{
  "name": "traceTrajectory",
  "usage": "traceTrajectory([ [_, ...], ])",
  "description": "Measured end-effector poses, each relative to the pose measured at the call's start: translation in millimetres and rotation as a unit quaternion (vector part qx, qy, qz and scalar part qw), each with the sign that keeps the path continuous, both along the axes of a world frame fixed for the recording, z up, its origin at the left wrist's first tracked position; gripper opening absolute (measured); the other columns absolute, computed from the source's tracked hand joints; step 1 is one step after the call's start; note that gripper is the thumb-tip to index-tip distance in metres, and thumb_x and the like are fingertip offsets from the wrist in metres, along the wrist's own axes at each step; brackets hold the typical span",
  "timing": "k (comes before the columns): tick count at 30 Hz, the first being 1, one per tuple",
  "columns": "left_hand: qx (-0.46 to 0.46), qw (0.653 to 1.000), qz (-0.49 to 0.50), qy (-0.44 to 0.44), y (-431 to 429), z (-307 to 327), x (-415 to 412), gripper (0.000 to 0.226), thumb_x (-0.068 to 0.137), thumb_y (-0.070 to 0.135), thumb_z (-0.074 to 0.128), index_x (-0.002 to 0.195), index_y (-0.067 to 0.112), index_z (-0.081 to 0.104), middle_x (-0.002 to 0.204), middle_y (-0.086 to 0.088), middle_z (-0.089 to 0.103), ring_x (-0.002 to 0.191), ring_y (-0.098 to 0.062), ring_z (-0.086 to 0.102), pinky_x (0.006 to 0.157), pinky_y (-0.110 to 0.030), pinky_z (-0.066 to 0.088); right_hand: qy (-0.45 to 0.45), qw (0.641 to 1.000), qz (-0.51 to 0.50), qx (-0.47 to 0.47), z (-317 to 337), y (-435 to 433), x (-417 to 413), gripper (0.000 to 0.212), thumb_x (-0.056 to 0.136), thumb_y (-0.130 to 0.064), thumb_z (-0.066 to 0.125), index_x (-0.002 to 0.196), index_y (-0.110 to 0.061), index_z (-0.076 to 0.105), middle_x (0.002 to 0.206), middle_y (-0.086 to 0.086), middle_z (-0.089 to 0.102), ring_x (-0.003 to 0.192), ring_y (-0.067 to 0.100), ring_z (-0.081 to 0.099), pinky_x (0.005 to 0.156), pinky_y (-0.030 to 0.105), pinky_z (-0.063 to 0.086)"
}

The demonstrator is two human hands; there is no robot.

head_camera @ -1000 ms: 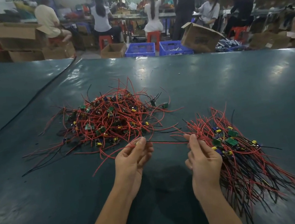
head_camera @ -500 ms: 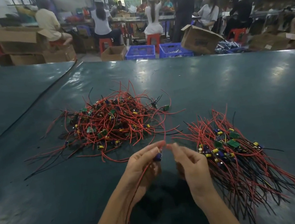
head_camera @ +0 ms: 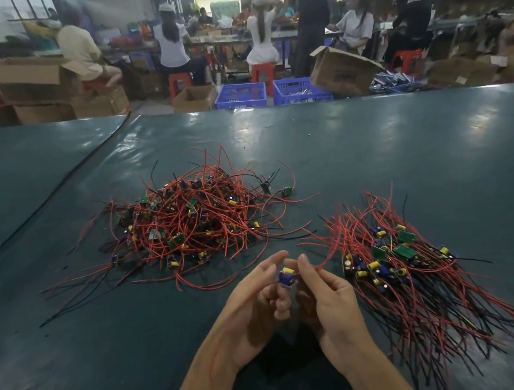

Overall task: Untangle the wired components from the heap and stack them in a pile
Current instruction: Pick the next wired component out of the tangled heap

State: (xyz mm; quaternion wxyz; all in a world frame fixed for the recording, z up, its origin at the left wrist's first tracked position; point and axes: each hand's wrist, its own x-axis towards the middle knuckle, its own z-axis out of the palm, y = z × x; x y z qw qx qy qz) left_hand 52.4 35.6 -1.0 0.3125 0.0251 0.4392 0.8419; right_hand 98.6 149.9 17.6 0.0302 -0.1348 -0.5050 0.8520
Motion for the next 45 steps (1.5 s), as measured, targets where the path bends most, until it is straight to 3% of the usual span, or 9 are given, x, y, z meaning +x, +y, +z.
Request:
traceTrajectory([
  [7,-0.071,0.989,0.032,0.124,8.3,-11.6,5.8,0.032,0.065,0.049,0.083,0.079,0.023,0.071,0.068,-0.004,0.064,0.059,-0.016,0.061,0.054,-0.027,0.050,0.008,0.998,-0.046,0.043,-4.2,0.5,-0.4,0.029,0.073,-0.034,0.070,0.081,-0.008,0.080,0.085,0.022,0.074,0.074,0.030,0.068,0.073,0.041,0.057],
  [12,-0.129,0.979,0.070,0.143,13.6,-6.6,7.9,0.090,0.066,0.073,0.069,0.091,-0.013,0.061,0.072,-0.020,0.055,0.065,-0.029,0.053,0.058,-0.032,0.044,0.026,0.997,-0.026,0.073,-4.7,-1.5,-0.9,0.028,0.069,-0.036,0.071,0.080,-0.012,0.080,0.084,0.017,0.075,0.076,0.025,0.073,0.075,0.034,0.060],
  [18,-0.145,0.971,0.149,0.118,16.4,-11.6,7.9,0.056,0.070,0.048,0.068,0.094,-0.003,0.071,0.093,-0.028,0.067,0.082,-0.033,0.065,0.074,-0.040,0.053,0.010,0.999,-0.040,-0.009,-5.5,-1.2,-2.5,0.022,0.070,-0.025,0.074,0.086,-0.009,0.080,0.095,0.021,0.074,0.088,0.033,0.071,0.081,0.042,0.059],
  [22,-0.161,0.950,0.168,0.208,19.1,-10.9,11.9,0.038,0.078,0.052,0.062,0.061,0.019,0.068,0.060,-0.005,0.066,0.054,-0.014,0.063,0.051,-0.022,0.049,-0.031,0.998,-0.045,-0.007,-5.4,-2.0,-3.0,0.028,0.071,-0.035,0.071,0.087,-0.013,0.080,0.095,0.020,0.074,0.088,0.035,0.072,0.084,0.048,0.056],
  [26,-0.208,0.907,0.210,0.299,18.9,-11.3,13.2,0.046,0.093,0.043,0.054,0.052,0.022,0.060,0.048,0.001,0.054,0.044,-0.006,0.049,0.046,-0.016,0.038,-0.041,0.996,-0.073,0.028,-7.3,-2.4,-5.8,0.025,0.082,-0.036,0.066,0.083,-0.015,0.080,0.077,0.008,0.072,0.066,0.026,0.065,0.070,0.038,0.056],
  [30,-0.189,0.893,0.248,0.323,9.5,-8.1,8.1,0.048,0.094,0.033,0.053,0.051,0.012,0.056,0.044,-0.002,0.047,0.039,-0.010,0.042,0.043,-0.019,0.034,-0.063,0.981,-0.179,-0.042,-6.4,29.6,-17.3,0.023,0.093,-0.027,0.061,0.081,-0.014,0.075,0.063,-0.007,0.047,0.039,0.003,0.027,0.038,0.016,0.024],
  [35,-0.177,0.901,0.249,0.307,10.6,-9.2,6.6,0.049,0.097,0.035,0.051,0.051,0.017,0.058,0.047,-0.003,0.051,0.042,-0.011,0.046,0.045,-0.019,0.038,-0.008,0.976,-0.207,-0.070,-8.7,31.7,-17.1,0.021,0.090,-0.031,0.063,0.083,-0.014,0.075,0.063,-0.007,0.048,0.039,0.002,0.021,0.034,0.015,0.019],
  [39,-0.178,0.907,0.234,0.301,12.0,-8.8,6.1,0.041,0.089,0.038,0.049,0.054,0.019,0.060,0.050,0.001,0.054,0.045,-0.010,0.048,0.046,-0.021,0.039,-0.003,0.990,-0.139,0.035,-10.7,4.4,-11.4,0.026,0.070,-0.040,0.073,0.070,-0.013,0.072,0.055,-0.007,0.050,0.042,0.006,0.035,0.038,0.018,0.032],
  [45,-0.198,0.896,0.191,0.348,12.7,-11.2,8.5,0.045,0.093,0.033,0.052,0.051,0.019,0.056,0.051,0.005,0.052,0.046,-0.005,0.046,0.049,-0.016,0.037,0.005,0.991,-0.110,0.073,-9.0,-15.0,-6.3,0.023,0.088,-0.019,0.067,0.070,-0.019,0.080,0.076,0.006,0.076,0.071,0.014,0.071,0.066,0.025,0.058],
])
